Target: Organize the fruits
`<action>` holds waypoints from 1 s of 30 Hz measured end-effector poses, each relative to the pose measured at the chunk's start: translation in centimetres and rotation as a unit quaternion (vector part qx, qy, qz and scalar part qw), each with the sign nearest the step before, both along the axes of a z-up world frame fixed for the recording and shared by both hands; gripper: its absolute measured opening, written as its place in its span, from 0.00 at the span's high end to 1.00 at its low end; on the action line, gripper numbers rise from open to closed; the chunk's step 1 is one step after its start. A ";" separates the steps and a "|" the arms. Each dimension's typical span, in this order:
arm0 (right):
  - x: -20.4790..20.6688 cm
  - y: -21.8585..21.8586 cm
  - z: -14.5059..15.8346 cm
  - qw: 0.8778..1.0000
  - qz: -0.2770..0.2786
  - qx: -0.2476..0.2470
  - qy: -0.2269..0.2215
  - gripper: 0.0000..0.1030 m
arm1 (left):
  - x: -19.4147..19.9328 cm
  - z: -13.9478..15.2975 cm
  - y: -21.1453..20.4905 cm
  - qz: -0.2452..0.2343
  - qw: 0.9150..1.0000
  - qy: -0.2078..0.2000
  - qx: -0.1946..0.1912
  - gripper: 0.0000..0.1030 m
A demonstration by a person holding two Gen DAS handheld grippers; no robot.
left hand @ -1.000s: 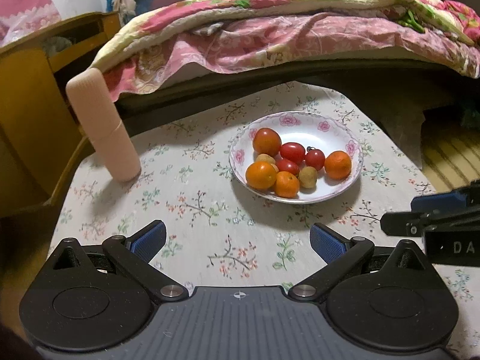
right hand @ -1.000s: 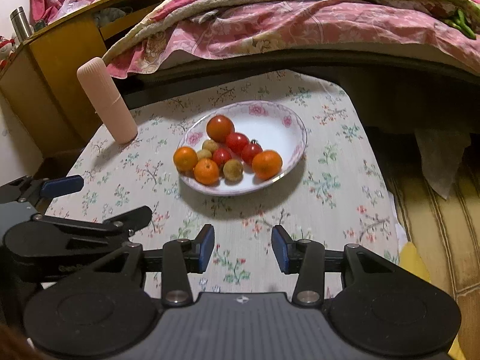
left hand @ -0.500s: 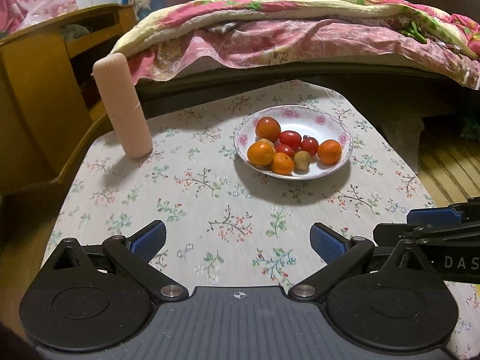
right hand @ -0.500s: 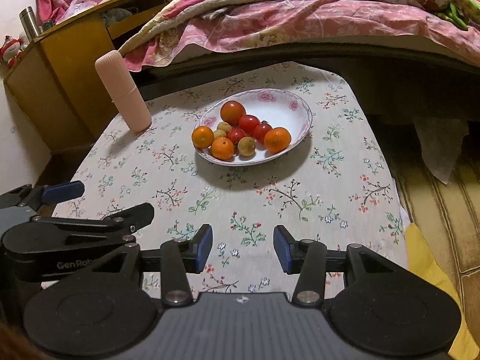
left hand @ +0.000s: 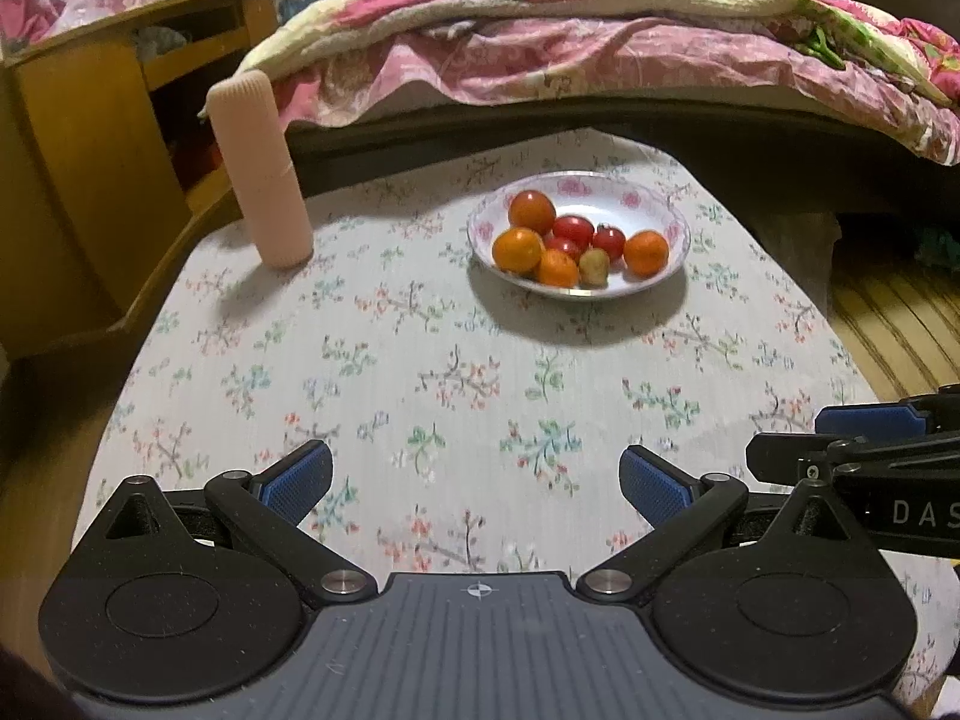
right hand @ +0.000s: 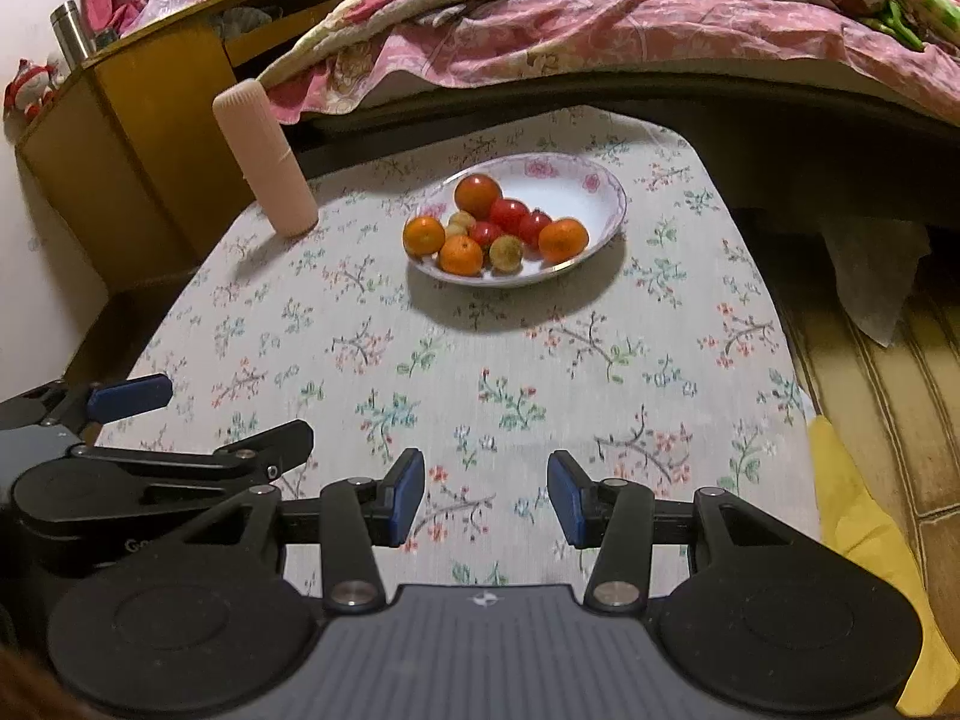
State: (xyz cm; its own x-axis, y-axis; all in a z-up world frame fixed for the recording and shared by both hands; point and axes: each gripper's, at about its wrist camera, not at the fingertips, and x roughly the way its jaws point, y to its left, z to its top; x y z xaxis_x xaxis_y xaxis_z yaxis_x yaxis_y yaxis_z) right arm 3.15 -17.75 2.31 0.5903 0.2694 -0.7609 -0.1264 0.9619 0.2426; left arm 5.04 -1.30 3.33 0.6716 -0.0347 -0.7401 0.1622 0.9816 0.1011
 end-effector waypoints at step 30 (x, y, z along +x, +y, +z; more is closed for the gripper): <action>-2.8 0.6 -0.9 0.999 0.007 -0.021 0.031 0.54 | -2.9 -1.1 0.0 0.007 0.999 0.039 0.011 0.05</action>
